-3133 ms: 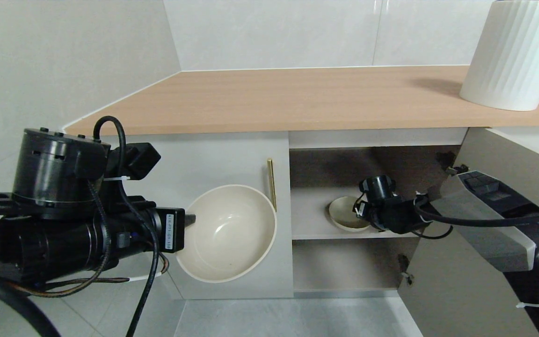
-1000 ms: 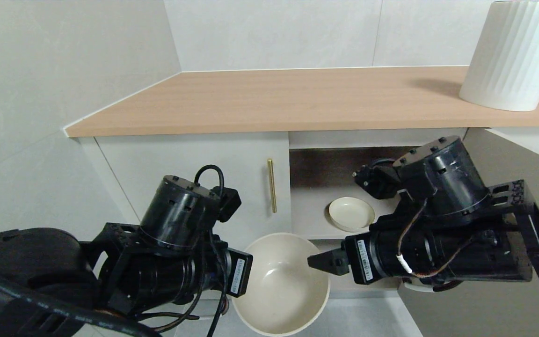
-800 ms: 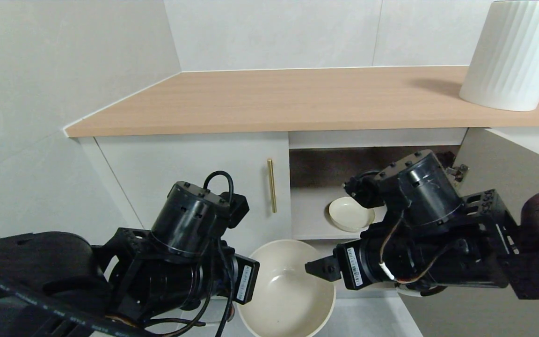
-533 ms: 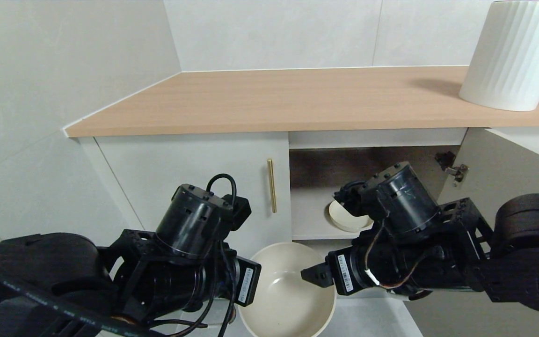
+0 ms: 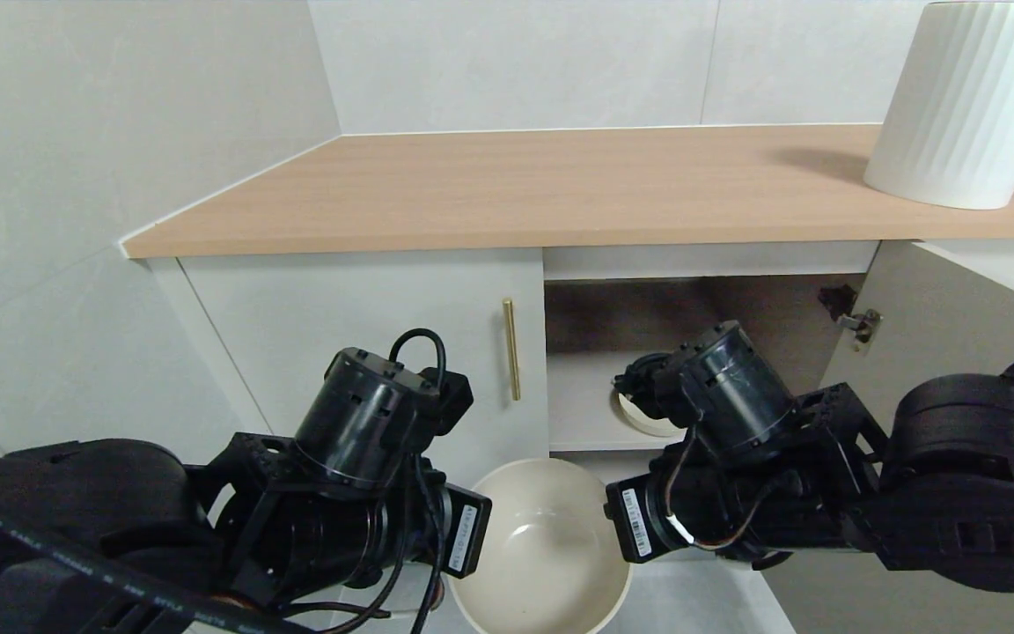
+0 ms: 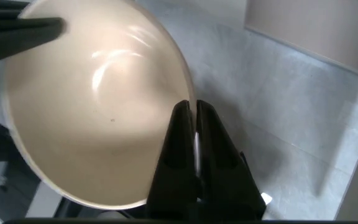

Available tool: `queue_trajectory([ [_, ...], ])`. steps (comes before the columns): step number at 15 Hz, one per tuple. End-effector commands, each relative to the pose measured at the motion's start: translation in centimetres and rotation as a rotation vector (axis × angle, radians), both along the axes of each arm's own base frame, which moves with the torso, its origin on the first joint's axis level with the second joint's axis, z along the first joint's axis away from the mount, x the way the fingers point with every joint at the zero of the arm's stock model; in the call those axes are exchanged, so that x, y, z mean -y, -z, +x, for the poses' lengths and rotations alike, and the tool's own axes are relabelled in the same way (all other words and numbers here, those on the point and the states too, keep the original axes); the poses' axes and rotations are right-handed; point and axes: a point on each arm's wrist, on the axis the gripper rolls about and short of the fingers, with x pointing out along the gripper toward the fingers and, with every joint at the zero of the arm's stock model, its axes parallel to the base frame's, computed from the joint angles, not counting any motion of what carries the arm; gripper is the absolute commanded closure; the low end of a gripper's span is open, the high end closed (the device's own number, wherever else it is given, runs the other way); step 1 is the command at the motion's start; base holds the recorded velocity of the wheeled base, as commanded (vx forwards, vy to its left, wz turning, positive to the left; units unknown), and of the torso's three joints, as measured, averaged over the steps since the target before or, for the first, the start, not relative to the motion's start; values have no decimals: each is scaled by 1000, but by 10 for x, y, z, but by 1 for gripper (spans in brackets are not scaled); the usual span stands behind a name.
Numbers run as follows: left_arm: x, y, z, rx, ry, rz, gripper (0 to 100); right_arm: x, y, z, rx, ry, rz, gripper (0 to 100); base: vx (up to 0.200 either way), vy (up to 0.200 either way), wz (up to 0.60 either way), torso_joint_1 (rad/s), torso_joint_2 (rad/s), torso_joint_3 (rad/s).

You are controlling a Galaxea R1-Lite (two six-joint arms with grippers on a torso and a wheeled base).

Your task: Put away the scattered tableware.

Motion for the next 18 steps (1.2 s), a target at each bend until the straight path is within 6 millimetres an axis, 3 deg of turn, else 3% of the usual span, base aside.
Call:
queue_trajectory([
  [1,0,0,0,-1,0,1,100,-1,1,0,-4,-3,-3,100,0,0,0,0,0,0],
  [9,0,2,1,11,-25,22,100,-1,1,0,-3,-1,-3,100,0,0,0,0,0,0],
  [10,0,3,1,15,-33,30,0,-1,1,0,-3,-1,-3,100,0,0,0,0,0,0],
  [18,2,-3,5,46,-83,-41,0,-2,4,1,-8,1,-9,100,0,0,0,0,0,0],
])
